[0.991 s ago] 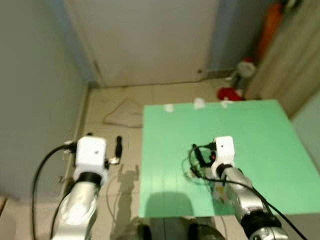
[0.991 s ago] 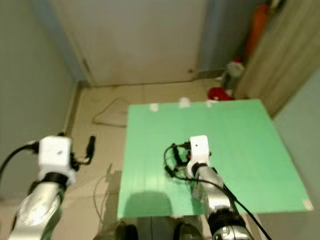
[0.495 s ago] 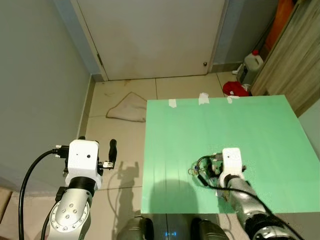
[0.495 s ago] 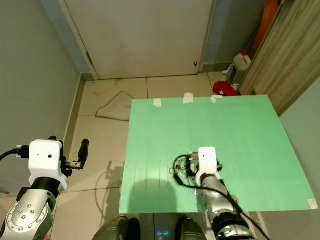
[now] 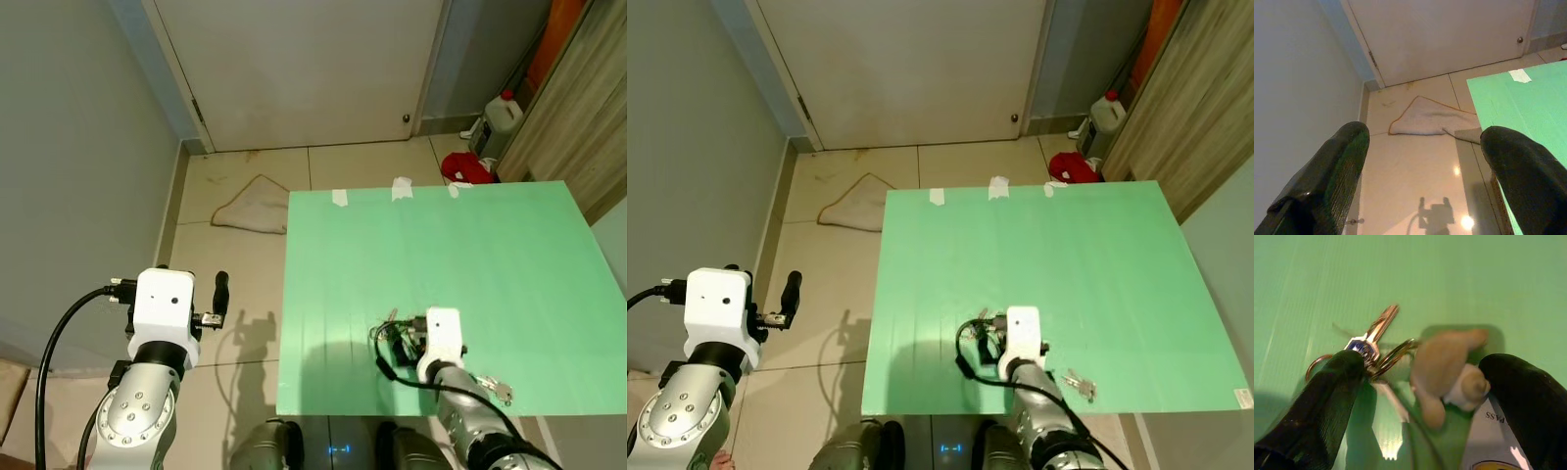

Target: Hang keys on a hook

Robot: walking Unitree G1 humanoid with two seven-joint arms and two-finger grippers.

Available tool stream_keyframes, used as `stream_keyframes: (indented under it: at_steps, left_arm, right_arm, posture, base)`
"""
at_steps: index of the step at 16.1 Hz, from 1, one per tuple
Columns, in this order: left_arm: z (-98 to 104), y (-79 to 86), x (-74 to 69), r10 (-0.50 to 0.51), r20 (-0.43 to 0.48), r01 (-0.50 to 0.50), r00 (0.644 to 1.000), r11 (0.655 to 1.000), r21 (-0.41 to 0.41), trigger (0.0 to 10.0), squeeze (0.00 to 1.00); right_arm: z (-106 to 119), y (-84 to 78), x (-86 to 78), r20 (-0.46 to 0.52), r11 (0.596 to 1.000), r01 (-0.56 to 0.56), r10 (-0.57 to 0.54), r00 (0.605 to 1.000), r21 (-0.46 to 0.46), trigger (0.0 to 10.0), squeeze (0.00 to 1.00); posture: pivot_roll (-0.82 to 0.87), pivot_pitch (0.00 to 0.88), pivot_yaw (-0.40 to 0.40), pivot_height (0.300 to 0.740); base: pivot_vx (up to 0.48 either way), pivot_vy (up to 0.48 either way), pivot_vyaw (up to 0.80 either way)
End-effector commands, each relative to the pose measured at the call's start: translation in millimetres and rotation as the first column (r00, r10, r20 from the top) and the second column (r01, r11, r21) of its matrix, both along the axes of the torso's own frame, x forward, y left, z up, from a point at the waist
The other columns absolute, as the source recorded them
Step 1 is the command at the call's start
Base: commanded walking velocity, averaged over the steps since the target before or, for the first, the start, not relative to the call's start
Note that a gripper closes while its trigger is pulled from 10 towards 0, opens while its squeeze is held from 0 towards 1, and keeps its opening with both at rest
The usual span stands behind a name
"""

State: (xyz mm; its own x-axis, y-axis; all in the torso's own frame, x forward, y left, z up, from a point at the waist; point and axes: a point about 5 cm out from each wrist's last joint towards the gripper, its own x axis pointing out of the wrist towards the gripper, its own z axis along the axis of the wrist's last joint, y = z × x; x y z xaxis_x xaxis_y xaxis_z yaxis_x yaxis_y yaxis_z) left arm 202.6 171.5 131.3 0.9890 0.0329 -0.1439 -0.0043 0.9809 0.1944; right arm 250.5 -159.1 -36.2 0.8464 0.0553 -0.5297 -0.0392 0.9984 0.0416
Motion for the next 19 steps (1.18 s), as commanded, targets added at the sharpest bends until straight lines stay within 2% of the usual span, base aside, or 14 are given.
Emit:
stream_keyframes:
  at_steps: [1, 4, 5, 6, 12, 19]
  left_arm:
    - [1.6, 4.6, -1.2, 0.012, -0.002, -0.012, 1.0, 1.0, 0.013, 10.0, 0.0]
    - [2.5, 6.1, 0.7, 0.015, 0.0, -0.015, 1.0, 1.0, 0.02, 10.0, 0.0]
    - [3.1, 6.8, 1.9, 0.017, 0.002, -0.017, 1.0, 1.0, 0.022, 10.0, 0.0]
    - [3.2, 6.9, 2.4, 0.017, 0.003, -0.017, 1.0, 1.0, 0.022, 10.0, 0.0]
    - [3.5, 9.4, 7.2, 0.023, 0.008, -0.023, 1.0, 0.999, 0.032, 10.0, 0.0]
    - [-2.3, 6.7, 7.8, 0.003, -0.017, -0.002, 1.0, 0.999, 0.046, 10.0, 0.0]
  right_arm:
    - [-3.7, 2.6, -2.8, -0.029, 1.0, 0.011, -0.01, 1.0, 0.015, 10.0, 0.0]
    - [-3.4, 7.1, -1.3, -0.032, 1.0, 0.0, 0.0, 0.999, 0.022, 10.0, 0.0]
    - [-2.9, 7.5, -0.6, -0.029, 1.0, -0.002, 0.003, 1.0, 0.019, 3.5, 0.0]
    - [-2.7, 7.5, -0.4, -0.026, 1.0, -0.001, 0.002, 1.0, 0.021, 0.0, 0.0]
    - [-3.0, 5.2, -0.9, -0.027, 1.0, -0.007, 0.007, 1.0, -0.002, 0.0, 0.0]
    - [-2.4, 12.6, -1.9, -0.007, 0.998, -0.052, 0.052, 0.999, 0.024, 0.0, 0.0]
  posture:
    - [0.15, 0.208, 0.091, 0.74]
    - [0.16, 0.203, 0.092, 0.74]
    - [0.16, 0.202, 0.091, 0.74]
    - [0.16, 0.201, 0.091, 0.74]
    - [0.15, 0.21, 0.088, 0.74]
    - [0.14, 0.212, 0.089, 0.74]
  base:
    - [0.0, 0.0, 0.0]
    - [0.0, 0.0, 0.0]
    - [0.0, 0.0, 0.0]
    - [0.0, 0.0, 0.0]
    - [0.0, 0.0, 0.0]
    - [0.0, 0.0, 0.0]
